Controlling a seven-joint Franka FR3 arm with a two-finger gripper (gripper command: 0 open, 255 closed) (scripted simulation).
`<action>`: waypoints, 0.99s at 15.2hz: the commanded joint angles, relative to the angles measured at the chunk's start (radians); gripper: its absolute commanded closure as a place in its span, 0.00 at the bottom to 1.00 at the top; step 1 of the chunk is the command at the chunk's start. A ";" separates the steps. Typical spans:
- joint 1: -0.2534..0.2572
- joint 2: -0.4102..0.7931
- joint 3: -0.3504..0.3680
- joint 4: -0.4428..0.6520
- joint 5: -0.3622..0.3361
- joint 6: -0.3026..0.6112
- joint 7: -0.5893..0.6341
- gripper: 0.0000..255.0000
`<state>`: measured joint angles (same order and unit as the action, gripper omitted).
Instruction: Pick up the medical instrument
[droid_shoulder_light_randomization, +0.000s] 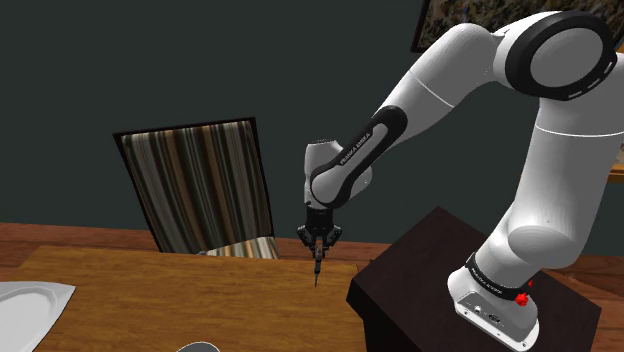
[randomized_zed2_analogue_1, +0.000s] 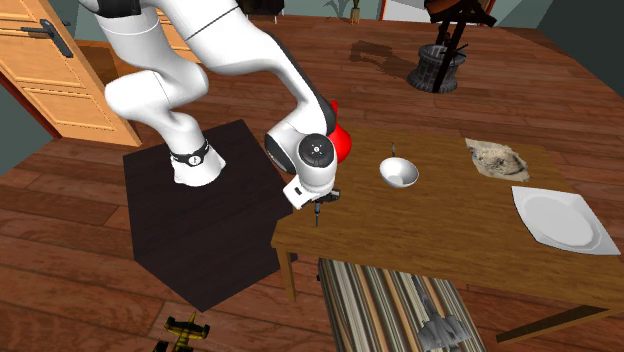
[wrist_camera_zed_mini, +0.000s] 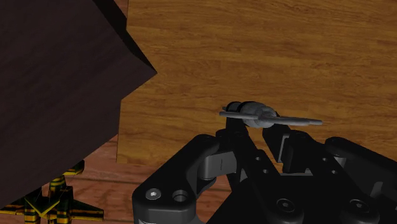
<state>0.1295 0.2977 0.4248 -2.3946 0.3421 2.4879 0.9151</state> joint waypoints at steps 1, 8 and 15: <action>0.000 0.000 0.000 0.000 0.000 0.000 0.000 1.00; -0.007 -0.054 0.008 -0.001 0.011 -0.051 0.005 1.00; -0.019 -0.148 0.017 0.003 0.030 -0.146 0.012 1.00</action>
<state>0.1127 0.1622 0.4410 -2.3941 0.3704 2.3568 0.9254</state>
